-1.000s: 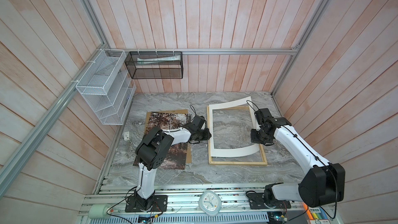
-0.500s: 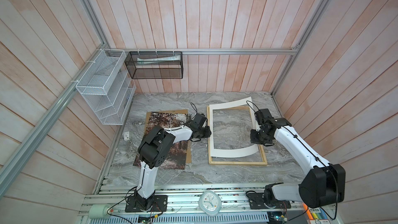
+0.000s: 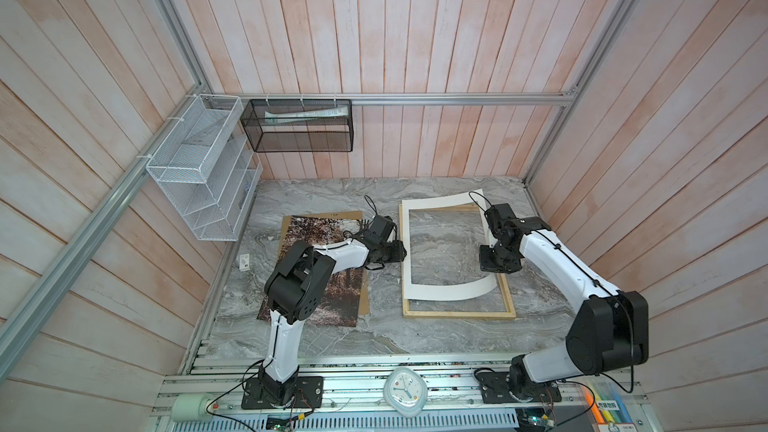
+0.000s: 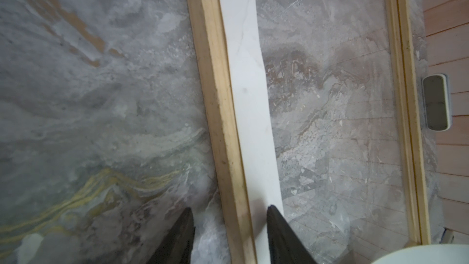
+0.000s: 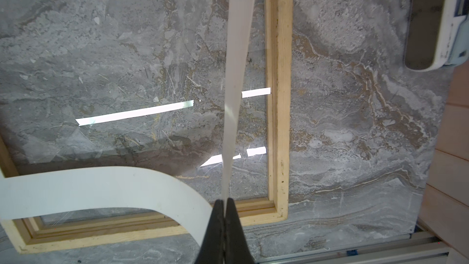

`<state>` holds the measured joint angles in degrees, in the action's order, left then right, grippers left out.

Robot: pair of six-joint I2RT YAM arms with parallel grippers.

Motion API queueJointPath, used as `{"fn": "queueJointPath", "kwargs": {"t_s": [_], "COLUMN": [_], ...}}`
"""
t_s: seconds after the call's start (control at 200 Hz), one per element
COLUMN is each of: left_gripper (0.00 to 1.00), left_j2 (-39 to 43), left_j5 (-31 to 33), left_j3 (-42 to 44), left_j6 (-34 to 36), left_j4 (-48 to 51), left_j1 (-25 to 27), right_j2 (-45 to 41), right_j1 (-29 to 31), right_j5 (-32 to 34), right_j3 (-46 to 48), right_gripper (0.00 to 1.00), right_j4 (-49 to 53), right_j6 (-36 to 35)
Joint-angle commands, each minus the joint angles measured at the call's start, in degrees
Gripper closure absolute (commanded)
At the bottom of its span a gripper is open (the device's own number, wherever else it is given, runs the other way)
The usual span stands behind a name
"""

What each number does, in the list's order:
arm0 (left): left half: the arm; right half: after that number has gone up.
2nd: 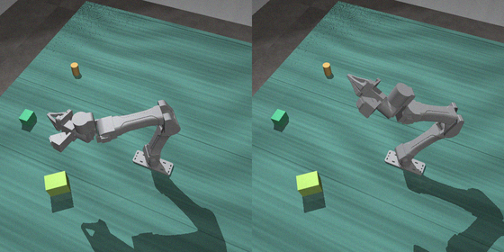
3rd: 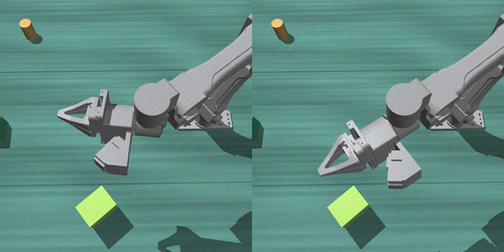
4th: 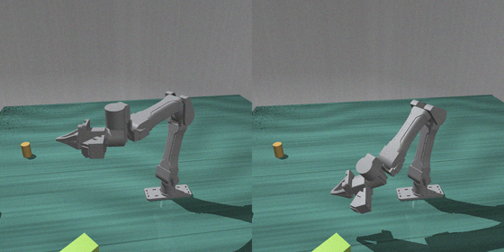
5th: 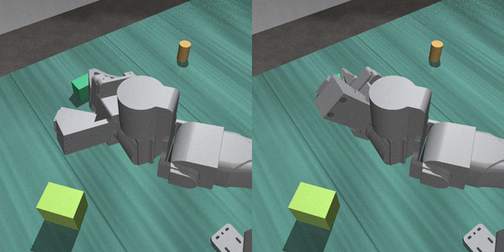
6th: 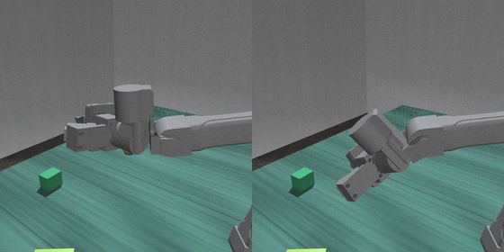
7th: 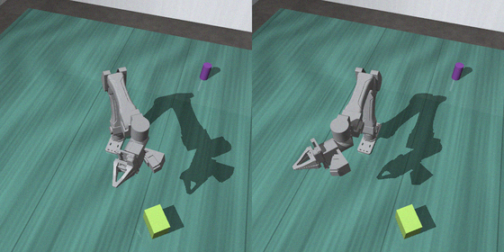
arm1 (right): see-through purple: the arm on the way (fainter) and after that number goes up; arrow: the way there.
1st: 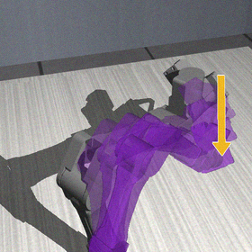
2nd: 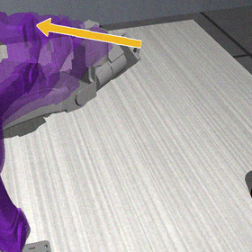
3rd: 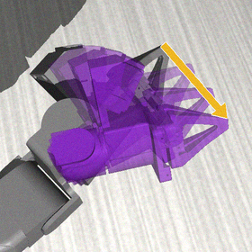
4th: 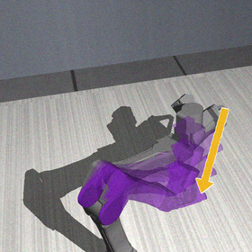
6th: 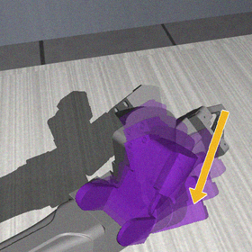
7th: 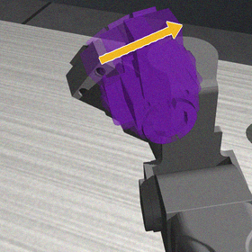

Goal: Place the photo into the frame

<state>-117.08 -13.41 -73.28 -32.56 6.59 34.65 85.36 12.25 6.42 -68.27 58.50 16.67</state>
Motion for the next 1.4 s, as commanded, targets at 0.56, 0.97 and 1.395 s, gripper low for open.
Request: {"fn": "queueJointPath", "kwargs": {"t_s": [0.56,0.97,1.395], "left_gripper": [0.55,0.69,0.8], "left_j2": [1.5,-1.1,-4.5], "left_j5": [-0.7,2.7,6.2], "left_j3": [1.4,-1.3,-4.9], "left_j6": [0.8,-0.9,-7.3], "left_j4": [-0.5,1.4,-0.1], "left_j1": [0.9,1.3,-1.6], "right_j2": [-5.0,-8.7,-7.4], "right_j1": [-2.4,-2.9,-3.0], "right_j5": [5.0,-0.5,-7.3], "right_j3": [-3.2,-1.2,1.7], "right_gripper": [1.0,1.0,1.0], "right_j4": [2.3,0.6,-3.8], "right_j6": [-0.9,-1.6,-2.3]}}
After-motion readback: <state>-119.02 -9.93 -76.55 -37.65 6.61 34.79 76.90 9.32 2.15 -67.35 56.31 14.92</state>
